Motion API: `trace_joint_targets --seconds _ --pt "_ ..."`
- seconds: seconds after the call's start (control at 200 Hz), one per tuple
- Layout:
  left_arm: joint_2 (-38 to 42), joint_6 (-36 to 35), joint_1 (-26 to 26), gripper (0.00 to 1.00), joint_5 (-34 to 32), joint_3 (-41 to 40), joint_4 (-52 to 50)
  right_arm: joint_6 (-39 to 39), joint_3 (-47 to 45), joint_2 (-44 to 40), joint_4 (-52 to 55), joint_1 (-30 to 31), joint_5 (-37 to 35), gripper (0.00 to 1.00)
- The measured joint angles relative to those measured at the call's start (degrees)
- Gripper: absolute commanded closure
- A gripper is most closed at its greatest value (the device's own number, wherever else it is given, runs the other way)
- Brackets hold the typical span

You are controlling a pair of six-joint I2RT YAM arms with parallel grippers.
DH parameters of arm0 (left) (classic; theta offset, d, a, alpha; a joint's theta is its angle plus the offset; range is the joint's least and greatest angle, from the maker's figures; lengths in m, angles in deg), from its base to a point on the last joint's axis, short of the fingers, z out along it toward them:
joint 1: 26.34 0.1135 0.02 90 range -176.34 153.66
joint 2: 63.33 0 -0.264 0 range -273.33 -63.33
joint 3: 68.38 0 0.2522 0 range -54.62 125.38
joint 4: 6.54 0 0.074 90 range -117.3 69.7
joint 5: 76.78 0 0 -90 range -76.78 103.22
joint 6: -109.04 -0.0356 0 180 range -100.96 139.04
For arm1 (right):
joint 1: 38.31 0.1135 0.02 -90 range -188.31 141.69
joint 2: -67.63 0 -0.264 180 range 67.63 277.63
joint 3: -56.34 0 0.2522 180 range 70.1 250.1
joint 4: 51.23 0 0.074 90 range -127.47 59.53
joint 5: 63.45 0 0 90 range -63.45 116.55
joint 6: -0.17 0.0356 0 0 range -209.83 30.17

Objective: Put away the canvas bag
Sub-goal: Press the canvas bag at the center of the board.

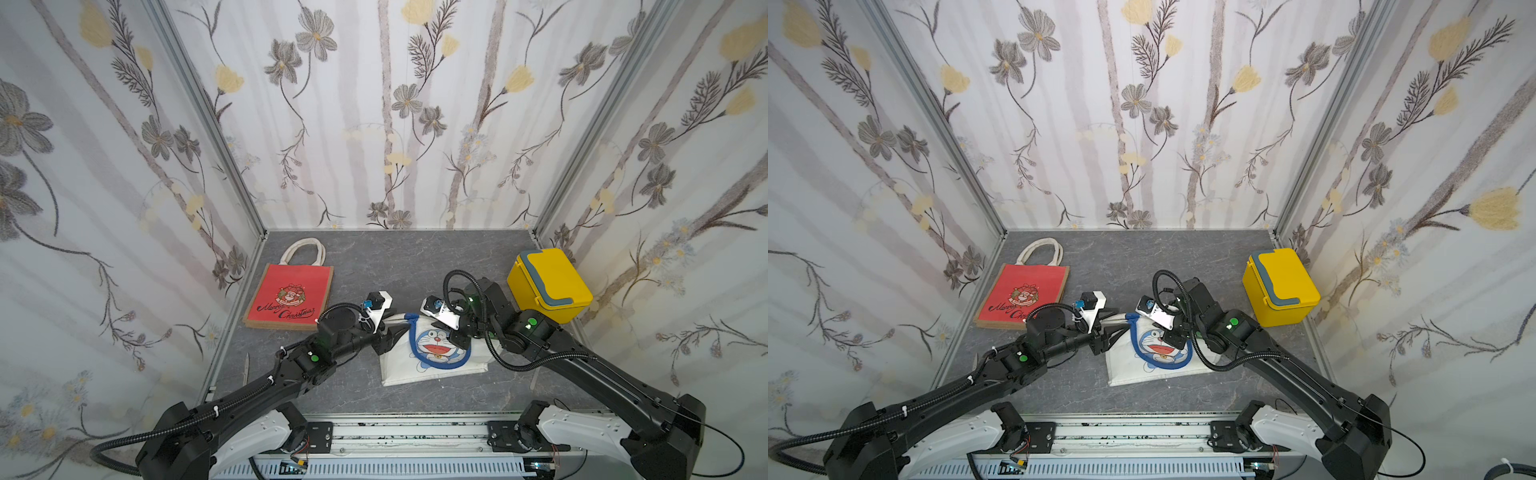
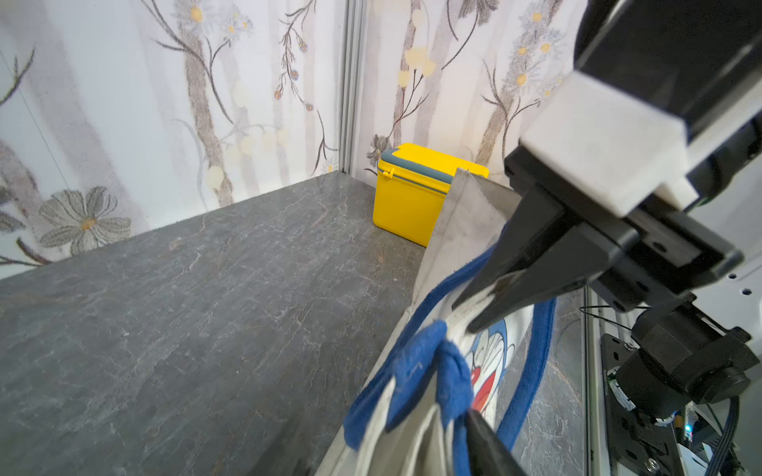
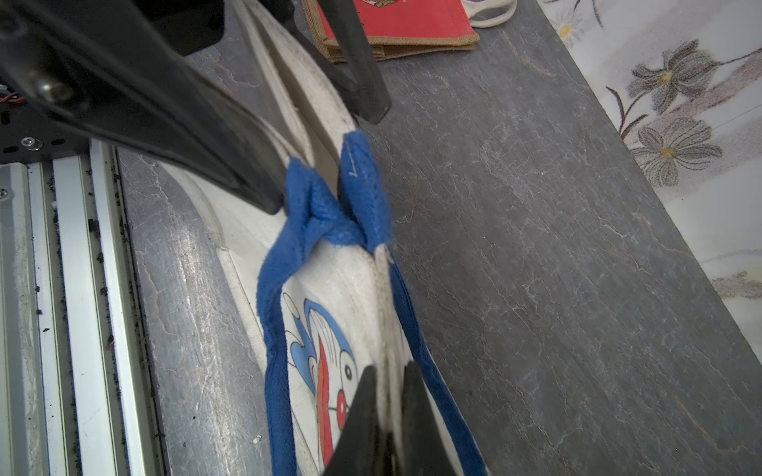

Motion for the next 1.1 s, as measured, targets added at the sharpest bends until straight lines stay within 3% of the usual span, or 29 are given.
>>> trace_joint_targets --seconds 0.075,0.175,0.385,0.619,0.729,0.764,0.839,0.899,0.934,1.044,1.104 --pt "-1.70 -1.03 -0.09 0.90 -1.42 2.21 -2.62 0.04 -0.09 -0.39 -0.24 0.00 -0.07 0.65" --pt "-2.10 -1.20 -0.11 0.96 -3.50 2.47 -4.13 -0.02 -0.70 -1.79 -0.63 0.00 -0.52 0.65" --pt "0.39 -0.81 -0.15 0.95 -3.89 1.18 -4.55 -0.26 -1.57 -2.84 -0.70 0.00 -2.08 0.79" --pt "1.57 -0.02 -0.11 0.89 -4.28 2.01 -7.34 -0.22 -1.84 -0.11 -4.35 0.00 -0.96 0.85" --pt "2.75 0.55 -0.04 0.88 -5.22 2.38 -9.49 -0.15 -1.81 0.87 -6.16 -0.02 -0.28 0.99" --pt "3.15 0.55 -0.04 0.82 -5.25 2.45 -10.14 -0.17 -1.90 0.85 -6.51 -0.02 -0.24 1.00" --pt "3.69 0.57 -0.04 0.56 -5.33 2.73 -11.02 -0.17 -2.54 0.35 -6.97 -0.04 0.15 1.00" --pt "4.22 0.79 -0.04 0.43 -5.99 3.48 -12.31 -0.20 -3.13 -0.35 -7.30 -0.04 0.15 0.98" --pt "4.70 0.76 -0.07 0.37 -6.29 4.17 -13.31 -0.20 -3.54 -0.87 -7.56 0.00 0.22 0.91" --pt "6.08 -0.55 -0.07 0.20 -6.78 7.85 -16.09 0.04 -4.48 -2.12 -7.96 0.00 1.01 0.53" --pt "5.14 -1.79 -0.09 0.15 -6.54 11.65 -18.93 0.66 -4.76 -2.84 -8.57 0.00 1.60 0.42"
